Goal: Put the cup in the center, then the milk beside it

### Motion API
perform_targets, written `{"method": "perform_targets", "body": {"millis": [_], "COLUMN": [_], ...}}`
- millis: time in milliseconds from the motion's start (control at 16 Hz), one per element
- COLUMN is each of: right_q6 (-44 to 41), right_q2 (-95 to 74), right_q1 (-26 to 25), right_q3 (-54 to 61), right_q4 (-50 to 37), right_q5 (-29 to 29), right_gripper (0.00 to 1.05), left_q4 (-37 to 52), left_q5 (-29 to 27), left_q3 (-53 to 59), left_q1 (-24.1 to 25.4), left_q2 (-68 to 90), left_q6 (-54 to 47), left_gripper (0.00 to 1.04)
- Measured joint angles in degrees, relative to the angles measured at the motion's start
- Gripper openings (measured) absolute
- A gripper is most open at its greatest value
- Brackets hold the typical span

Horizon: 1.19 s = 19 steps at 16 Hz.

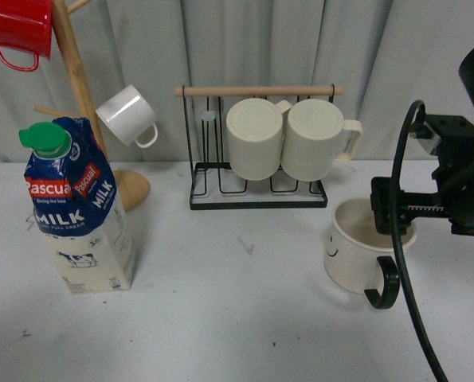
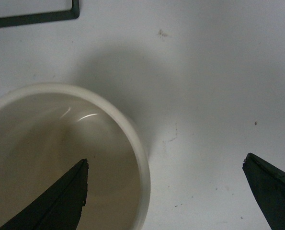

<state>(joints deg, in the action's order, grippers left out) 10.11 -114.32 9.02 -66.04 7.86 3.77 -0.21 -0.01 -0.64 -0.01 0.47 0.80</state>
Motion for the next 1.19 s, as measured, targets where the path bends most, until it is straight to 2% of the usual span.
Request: {"method": "perform_targets", "body": {"millis": [188, 250, 750, 938, 1188], "right_q6": [1.20, 1.88, 2.80, 3.30, 6.47], "right_q2": [-1.18, -1.27, -0.90, 3.98, 6.93], "right_q1": [0.09, 0.04, 0.11, 2.03, 9.51], "right_q3": [-0.15, -0.24, -0.24, 1.18, -1.31], "right_q4": [0.04, -0.17, -1.07, 0.13, 3.39], "right_q5": [0.46, 0.66, 0.96, 0.68, 1.46], "right_gripper": [0.98, 0.92, 0.04, 0.03, 0.03], "left_q4": [0.02, 0.00, 0.02, 0.02, 0.00], "left_q5": [-0.02, 0.00, 0.00, 0.00, 0.00], "left_q3": [0.00, 0.00, 0.00, 0.00, 0.00], "left_q1": [-0.02, -0.02, -0.02, 0.00, -0.02], "left_q2": [0.00, 0.00, 0.00, 0.00, 0.00], "left_q6": [0.00, 0.00, 0.00, 0.00, 0.00], "left_gripper": [0.98, 0.98, 0.98, 0.98, 0.98]}}
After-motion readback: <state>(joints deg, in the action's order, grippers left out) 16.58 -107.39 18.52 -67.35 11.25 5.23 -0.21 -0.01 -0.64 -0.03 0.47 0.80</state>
